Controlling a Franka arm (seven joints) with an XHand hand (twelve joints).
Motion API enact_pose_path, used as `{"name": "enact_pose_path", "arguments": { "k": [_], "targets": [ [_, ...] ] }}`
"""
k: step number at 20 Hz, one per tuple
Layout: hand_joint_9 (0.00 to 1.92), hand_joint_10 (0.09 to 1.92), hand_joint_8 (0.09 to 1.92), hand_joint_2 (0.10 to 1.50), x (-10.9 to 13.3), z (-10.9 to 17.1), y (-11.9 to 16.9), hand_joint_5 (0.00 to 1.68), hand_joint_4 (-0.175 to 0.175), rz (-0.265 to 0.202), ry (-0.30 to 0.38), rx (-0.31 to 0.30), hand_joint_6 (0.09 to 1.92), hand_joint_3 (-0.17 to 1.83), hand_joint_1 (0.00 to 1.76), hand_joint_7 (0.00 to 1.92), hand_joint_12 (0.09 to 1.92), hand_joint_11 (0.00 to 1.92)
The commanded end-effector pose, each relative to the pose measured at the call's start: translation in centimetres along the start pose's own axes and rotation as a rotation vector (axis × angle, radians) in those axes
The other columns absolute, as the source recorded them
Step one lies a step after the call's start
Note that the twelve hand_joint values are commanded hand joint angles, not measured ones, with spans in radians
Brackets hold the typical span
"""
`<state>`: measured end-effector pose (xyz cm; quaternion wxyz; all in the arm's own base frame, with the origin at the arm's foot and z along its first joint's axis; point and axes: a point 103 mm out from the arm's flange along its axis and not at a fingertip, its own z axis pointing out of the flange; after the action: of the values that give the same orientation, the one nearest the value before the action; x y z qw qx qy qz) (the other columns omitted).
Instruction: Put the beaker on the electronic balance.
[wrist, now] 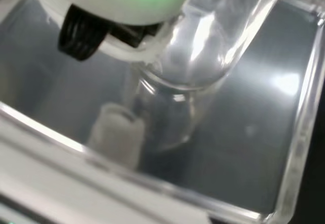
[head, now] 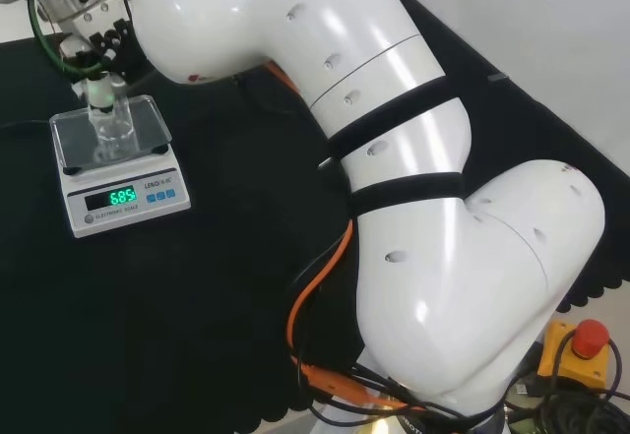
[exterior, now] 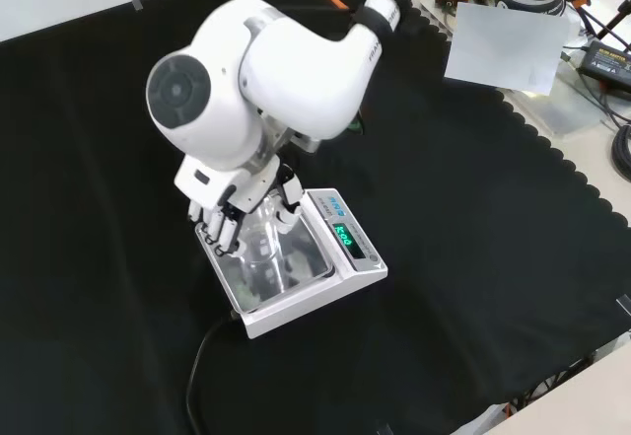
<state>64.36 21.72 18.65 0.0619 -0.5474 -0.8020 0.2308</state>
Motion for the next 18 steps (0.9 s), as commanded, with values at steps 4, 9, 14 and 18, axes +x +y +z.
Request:
{"name": "enact_pose_path", "arguments": {
  "k": [4,9,14,18],
  "targets": [
    [0.86,0.8,1.01,0.43,1.6,1.1,-0.6,0.56,0.007,-0.044,-0.011,0.031,0.95,0.68,1.1,0.67,1.32,0.63],
    [0.67,0.88,1.03,0.43,1.5,0.4,-1.1,0.31,-0.008,-0.061,-0.035,0.003,0.7,0.6,1.01,0.5,1.4,0.44],
    [0.17,0.95,0.9,0.49,1.3,-0.2,-1.9,0.06,0.01,-0.08,-0.061,-0.006,0.11,0.33,0.8,0.1,1.32,0.02],
    [0.01,0.75,0.53,0.54,0.8,-1.2,-2.9,0.0,0.022,-0.081,-0.074,-0.011,0.09,0.17,0.71,0.0,0.89,0.0]
  ]
}}
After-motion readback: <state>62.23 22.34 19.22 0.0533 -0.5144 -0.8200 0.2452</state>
